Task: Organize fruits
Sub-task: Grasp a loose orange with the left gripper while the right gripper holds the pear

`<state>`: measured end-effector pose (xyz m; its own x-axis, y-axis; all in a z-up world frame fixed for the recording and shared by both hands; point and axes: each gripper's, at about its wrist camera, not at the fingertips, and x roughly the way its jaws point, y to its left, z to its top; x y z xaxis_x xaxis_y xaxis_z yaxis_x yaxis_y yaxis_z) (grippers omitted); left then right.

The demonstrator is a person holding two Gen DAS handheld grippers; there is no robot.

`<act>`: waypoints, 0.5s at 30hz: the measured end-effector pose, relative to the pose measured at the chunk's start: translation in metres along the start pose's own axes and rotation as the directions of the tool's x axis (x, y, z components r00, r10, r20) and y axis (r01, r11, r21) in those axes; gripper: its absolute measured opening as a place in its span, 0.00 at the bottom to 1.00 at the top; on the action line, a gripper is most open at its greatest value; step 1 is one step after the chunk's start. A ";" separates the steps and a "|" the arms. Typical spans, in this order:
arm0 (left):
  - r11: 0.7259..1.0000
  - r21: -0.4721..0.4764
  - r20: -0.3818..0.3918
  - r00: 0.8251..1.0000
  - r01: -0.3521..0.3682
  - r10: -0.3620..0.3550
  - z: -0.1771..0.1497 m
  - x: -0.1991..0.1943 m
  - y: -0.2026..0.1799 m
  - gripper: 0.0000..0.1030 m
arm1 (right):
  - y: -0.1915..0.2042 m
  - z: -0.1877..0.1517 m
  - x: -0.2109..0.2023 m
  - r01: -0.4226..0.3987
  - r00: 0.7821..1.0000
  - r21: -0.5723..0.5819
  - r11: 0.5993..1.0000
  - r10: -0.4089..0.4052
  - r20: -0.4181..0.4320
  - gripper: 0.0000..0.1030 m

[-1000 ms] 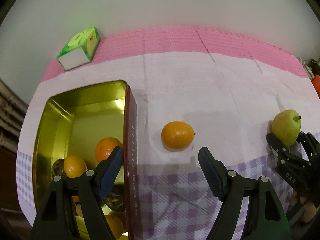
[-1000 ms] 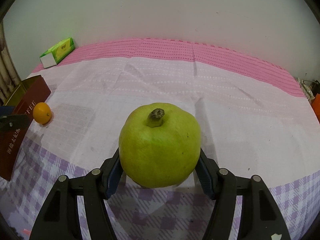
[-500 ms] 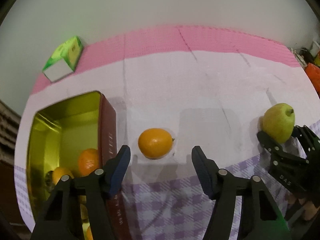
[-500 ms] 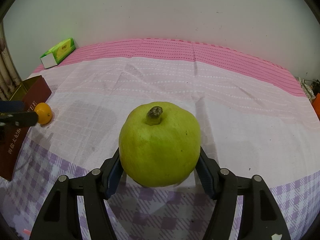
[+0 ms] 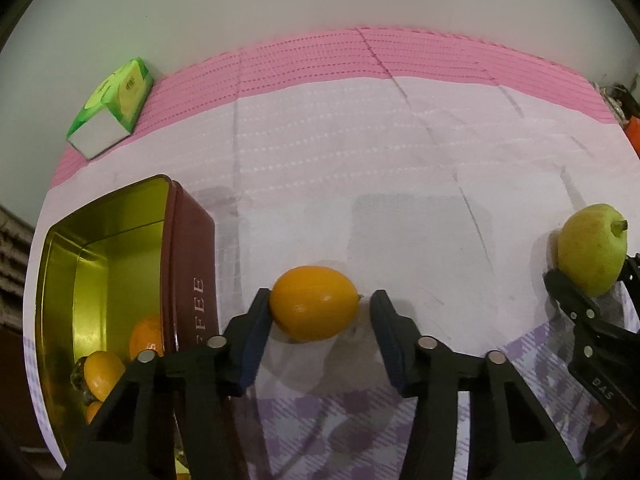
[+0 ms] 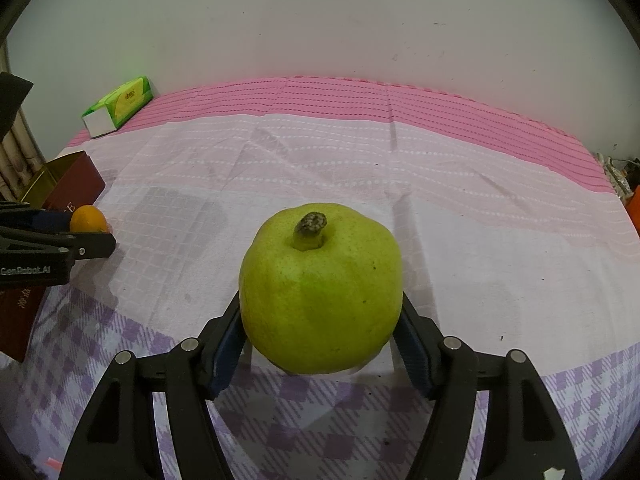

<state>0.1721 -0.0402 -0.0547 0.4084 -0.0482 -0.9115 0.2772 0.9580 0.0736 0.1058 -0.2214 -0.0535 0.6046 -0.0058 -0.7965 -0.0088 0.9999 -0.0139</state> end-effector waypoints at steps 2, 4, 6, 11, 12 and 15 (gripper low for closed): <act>1.000 -0.002 0.002 1.000 0.004 -0.004 0.000 0.000 0.000 0.44 | 0.001 0.000 0.000 0.000 1.000 0.000 1.000 0.000 0.000 0.65; 1.000 -0.003 0.002 1.000 0.003 -0.003 0.000 0.000 0.000 0.44 | 0.000 0.000 0.000 0.000 1.000 0.001 1.000 0.000 0.000 0.65; 1.000 -0.003 0.004 1.000 0.003 -0.003 -0.001 0.000 0.000 0.44 | 0.000 0.001 0.000 0.000 1.000 0.001 1.000 0.000 0.000 0.65; 1.000 -0.001 0.007 1.000 0.012 -0.012 -0.005 -0.007 -0.001 0.44 | 0.000 0.001 0.000 0.000 1.000 0.001 1.000 0.000 0.000 0.65; 1.000 0.003 0.011 1.000 0.014 -0.015 -0.006 -0.010 -0.002 0.44 | 0.000 0.001 0.000 0.000 1.000 0.001 1.000 0.000 0.000 0.65; 1.000 0.011 0.026 0.999 0.018 -0.018 -0.010 -0.020 -0.003 0.44 | 0.000 0.001 0.000 0.000 1.000 0.002 1.000 0.000 0.000 0.65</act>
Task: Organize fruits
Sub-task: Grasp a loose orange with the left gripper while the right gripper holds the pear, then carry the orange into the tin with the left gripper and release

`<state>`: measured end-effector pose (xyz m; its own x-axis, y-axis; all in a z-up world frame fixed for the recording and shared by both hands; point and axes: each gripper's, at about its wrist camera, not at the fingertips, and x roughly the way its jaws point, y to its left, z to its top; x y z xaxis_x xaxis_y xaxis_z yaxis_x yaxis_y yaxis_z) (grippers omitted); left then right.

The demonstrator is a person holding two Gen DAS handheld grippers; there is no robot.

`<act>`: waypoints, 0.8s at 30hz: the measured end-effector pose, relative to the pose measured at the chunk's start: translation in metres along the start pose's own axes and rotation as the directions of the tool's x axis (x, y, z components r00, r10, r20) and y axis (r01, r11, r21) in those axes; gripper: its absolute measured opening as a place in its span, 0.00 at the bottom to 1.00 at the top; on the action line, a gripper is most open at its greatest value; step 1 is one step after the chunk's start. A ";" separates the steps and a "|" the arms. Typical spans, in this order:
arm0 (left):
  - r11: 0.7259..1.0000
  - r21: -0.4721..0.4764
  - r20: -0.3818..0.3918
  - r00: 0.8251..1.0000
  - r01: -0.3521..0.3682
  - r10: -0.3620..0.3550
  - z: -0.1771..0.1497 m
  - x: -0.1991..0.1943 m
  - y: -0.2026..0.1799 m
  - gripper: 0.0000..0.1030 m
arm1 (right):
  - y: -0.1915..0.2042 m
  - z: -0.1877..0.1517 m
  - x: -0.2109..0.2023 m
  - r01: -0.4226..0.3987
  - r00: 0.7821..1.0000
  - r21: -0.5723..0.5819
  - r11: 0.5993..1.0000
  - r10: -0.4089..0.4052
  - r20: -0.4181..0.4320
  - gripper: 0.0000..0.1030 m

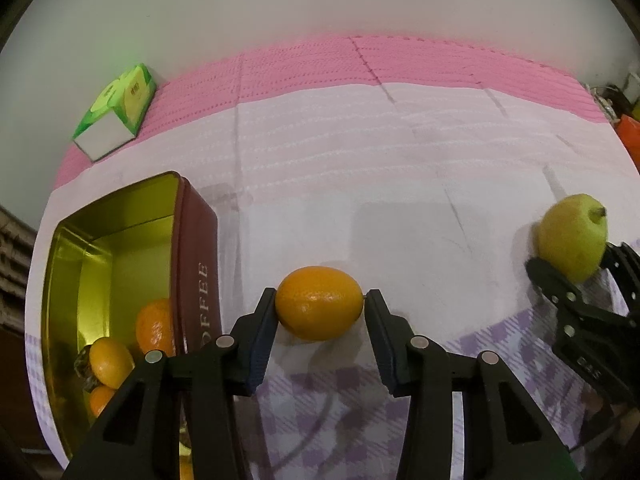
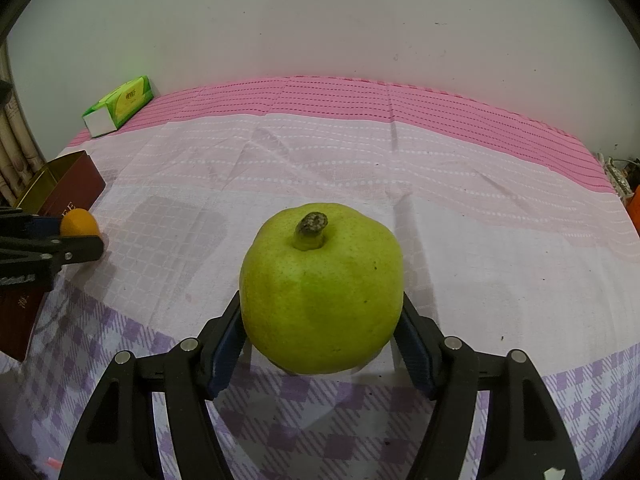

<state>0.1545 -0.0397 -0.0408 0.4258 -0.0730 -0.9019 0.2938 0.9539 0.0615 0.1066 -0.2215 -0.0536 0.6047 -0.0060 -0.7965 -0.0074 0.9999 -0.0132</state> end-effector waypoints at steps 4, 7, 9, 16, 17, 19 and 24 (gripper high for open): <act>1.000 -0.009 0.020 1.000 0.007 -0.007 -0.003 -0.015 0.003 0.44 | 0.000 0.000 0.000 0.000 1.000 0.000 1.000 0.000 0.000 0.65; 1.000 -0.024 0.040 0.999 0.005 -0.005 -0.006 -0.027 0.008 0.44 | 0.001 0.000 0.000 0.001 1.000 0.000 1.000 -0.001 0.000 0.65; 0.999 -0.037 0.050 0.999 -0.006 0.007 -0.008 -0.035 0.014 0.44 | 0.000 0.000 0.000 0.001 1.000 0.000 1.000 -0.001 0.000 0.65; 0.996 -0.078 0.071 0.996 -0.050 0.055 -0.020 -0.056 0.040 0.44 | 0.001 0.000 0.000 0.002 1.000 0.000 1.000 -0.002 0.000 0.65; 0.995 -0.085 0.070 0.996 -0.055 0.061 -0.022 -0.058 0.045 0.44 | 0.001 -0.001 -0.001 0.002 1.000 0.000 1.000 -0.002 0.000 0.65; 0.992 -0.104 0.068 0.995 -0.065 0.072 -0.027 -0.060 0.057 0.44 | 0.002 -0.001 0.000 0.002 1.000 0.000 1.000 -0.002 0.000 0.65; 0.984 -0.143 0.052 0.992 -0.104 0.112 -0.039 -0.063 0.084 0.44 | 0.002 0.000 0.000 0.002 1.000 0.000 1.000 -0.002 0.000 0.65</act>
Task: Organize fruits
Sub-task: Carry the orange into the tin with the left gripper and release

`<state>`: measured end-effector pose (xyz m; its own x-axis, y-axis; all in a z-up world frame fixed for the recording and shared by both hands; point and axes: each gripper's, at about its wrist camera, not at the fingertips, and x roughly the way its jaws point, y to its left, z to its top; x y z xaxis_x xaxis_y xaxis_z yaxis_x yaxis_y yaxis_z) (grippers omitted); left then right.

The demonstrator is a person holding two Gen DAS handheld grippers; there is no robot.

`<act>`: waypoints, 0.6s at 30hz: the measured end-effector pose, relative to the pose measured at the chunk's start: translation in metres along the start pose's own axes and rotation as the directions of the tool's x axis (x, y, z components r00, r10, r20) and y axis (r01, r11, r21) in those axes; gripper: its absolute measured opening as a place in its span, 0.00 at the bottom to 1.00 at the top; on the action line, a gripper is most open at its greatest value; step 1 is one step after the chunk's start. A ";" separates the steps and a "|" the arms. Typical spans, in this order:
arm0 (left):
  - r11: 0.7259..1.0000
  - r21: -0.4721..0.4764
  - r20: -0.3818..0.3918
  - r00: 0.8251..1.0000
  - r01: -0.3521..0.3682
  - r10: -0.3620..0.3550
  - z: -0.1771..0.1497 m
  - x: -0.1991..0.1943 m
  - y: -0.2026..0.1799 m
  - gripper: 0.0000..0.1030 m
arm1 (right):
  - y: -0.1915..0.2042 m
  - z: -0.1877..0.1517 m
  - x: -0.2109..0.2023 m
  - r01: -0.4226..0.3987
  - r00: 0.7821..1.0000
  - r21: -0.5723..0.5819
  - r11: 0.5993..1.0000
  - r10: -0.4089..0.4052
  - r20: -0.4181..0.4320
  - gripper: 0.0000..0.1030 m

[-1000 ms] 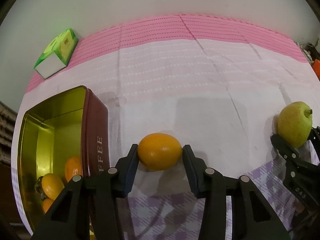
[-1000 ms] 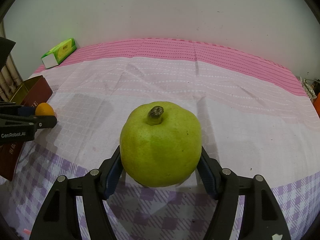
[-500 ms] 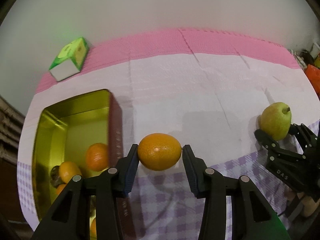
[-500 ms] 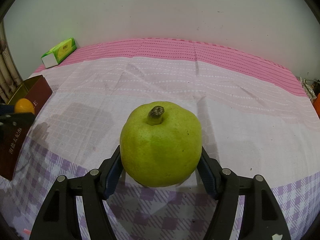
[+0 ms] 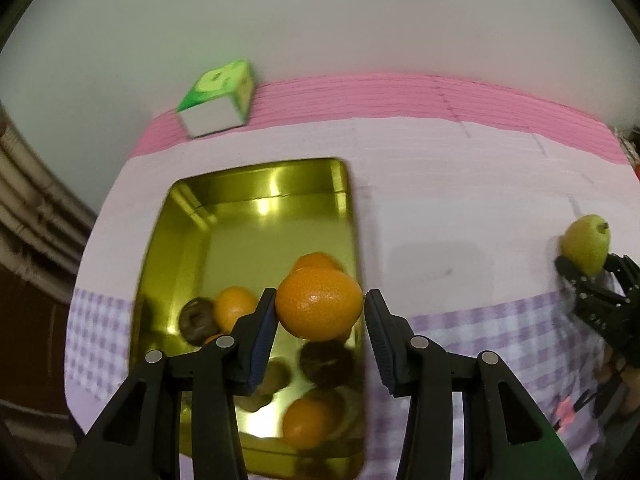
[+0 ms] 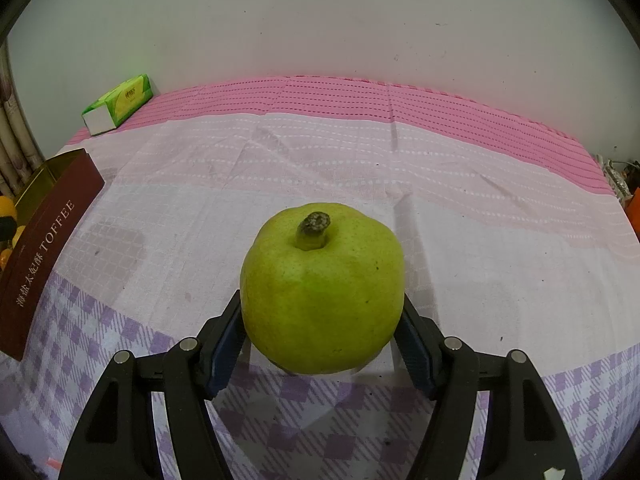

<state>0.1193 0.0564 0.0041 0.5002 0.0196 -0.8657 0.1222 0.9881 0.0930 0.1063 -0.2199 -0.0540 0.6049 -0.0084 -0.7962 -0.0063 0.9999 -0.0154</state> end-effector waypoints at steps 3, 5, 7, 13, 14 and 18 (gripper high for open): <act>1.000 -0.018 -0.010 1.000 -0.025 0.025 -0.005 0.002 0.015 0.44 | 0.000 0.000 0.000 0.000 1.000 0.000 1.000 0.000 0.000 0.65; 0.999 -0.022 -0.018 0.999 -0.045 0.044 -0.009 0.005 0.025 0.44 | 0.000 0.000 0.000 0.001 1.000 -0.001 1.000 -0.001 0.000 0.65; 0.998 -0.022 -0.025 0.998 -0.058 0.058 -0.014 0.008 0.033 0.44 | 0.000 0.000 0.000 0.001 1.000 0.000 1.000 -0.001 0.000 0.65; 0.996 -0.030 -0.051 0.995 -0.082 0.080 -0.025 0.017 0.055 0.44 | 0.000 0.000 0.000 0.002 1.000 -0.001 1.000 -0.002 0.000 0.65; 0.996 -0.038 -0.047 0.996 -0.078 0.076 -0.025 0.017 0.058 0.44 | 0.000 0.000 0.000 0.002 1.000 -0.001 1.000 -0.002 0.000 0.65; 0.997 -0.046 -0.037 0.997 -0.063 0.061 -0.026 0.018 0.061 0.44 | 0.000 0.000 0.000 0.002 1.000 -0.002 1.000 -0.002 0.000 0.65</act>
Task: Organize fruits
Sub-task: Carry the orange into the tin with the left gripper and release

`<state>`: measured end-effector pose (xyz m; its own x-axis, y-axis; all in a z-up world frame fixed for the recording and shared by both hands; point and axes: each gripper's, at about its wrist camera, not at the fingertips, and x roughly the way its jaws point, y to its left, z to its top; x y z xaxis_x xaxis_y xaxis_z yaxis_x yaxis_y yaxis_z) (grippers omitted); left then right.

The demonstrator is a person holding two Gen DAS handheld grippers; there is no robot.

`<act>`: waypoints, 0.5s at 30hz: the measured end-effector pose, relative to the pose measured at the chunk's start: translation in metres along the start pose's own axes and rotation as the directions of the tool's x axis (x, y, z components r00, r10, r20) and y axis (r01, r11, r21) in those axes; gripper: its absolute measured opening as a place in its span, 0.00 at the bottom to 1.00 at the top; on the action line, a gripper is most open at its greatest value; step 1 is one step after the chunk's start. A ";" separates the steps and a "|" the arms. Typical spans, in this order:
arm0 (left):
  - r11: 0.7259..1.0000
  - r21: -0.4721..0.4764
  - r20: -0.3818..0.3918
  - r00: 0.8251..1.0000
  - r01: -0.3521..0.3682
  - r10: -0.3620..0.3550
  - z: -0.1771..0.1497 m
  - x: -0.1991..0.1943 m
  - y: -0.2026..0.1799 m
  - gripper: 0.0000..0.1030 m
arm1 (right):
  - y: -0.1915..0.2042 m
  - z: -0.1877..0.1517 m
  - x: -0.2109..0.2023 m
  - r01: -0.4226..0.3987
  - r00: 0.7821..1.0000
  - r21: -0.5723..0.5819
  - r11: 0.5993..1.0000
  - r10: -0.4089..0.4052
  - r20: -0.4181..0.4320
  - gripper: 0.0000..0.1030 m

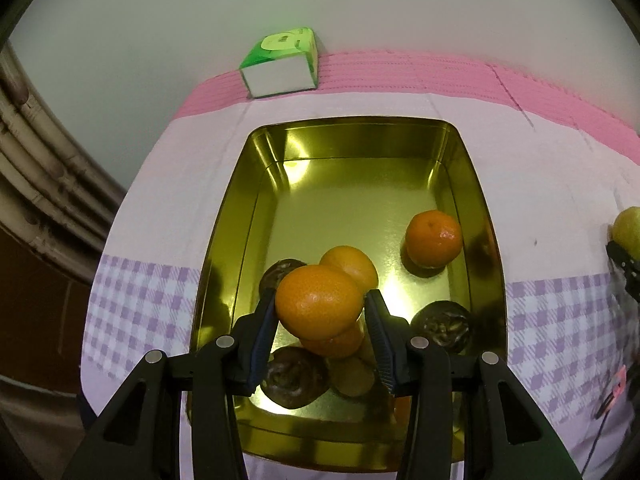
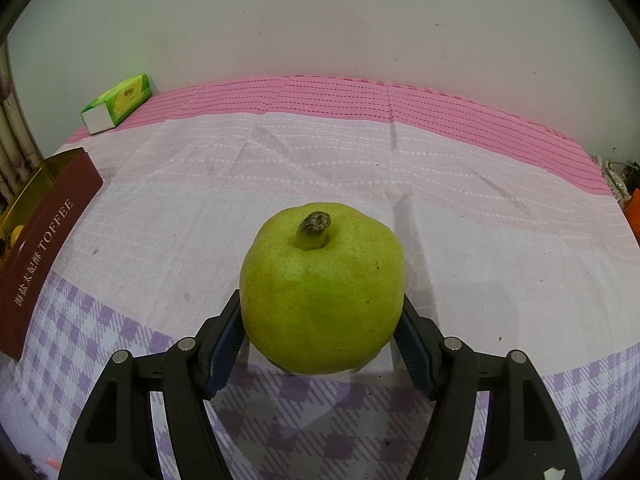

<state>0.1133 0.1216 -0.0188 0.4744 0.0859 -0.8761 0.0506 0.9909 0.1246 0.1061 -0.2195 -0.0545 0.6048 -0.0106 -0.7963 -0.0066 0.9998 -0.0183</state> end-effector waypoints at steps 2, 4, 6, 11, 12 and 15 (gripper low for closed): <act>1.000 0.002 0.004 1.000 -0.002 0.002 -0.001 0.001 0.000 0.44 | 0.000 0.000 0.000 0.002 1.000 0.000 1.000 -0.002 0.000 0.65; 1.000 0.003 0.007 1.000 -0.001 0.000 -0.002 0.002 0.001 0.44 | 0.000 0.000 -0.001 0.003 1.000 -0.001 1.000 -0.003 0.000 0.65; 1.000 0.000 -0.001 1.000 0.000 0.000 -0.002 0.005 0.001 0.44 | 0.000 0.001 0.001 0.003 1.000 -0.002 1.000 -0.003 0.000 0.65; 1.000 -0.013 -0.020 1.000 0.004 -0.005 -0.004 0.010 0.005 0.44 | 0.000 0.001 0.000 0.003 1.000 -0.002 1.000 -0.003 0.000 0.65; 1.000 -0.012 -0.022 1.000 0.003 -0.003 -0.005 0.011 0.005 0.44 | 0.000 0.001 0.000 0.003 1.000 -0.002 1.000 -0.003 0.000 0.65; 1.000 -0.010 -0.019 1.000 0.004 -0.004 -0.005 0.011 0.005 0.44 | 0.000 0.001 0.000 0.003 1.000 -0.002 1.000 -0.003 0.000 0.65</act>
<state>0.1146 0.1276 -0.0300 0.4570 0.0841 -0.8855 0.0435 0.9922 0.1167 0.1069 -0.2192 -0.0544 0.6046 -0.0138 -0.7964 -0.0063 0.9997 -0.0222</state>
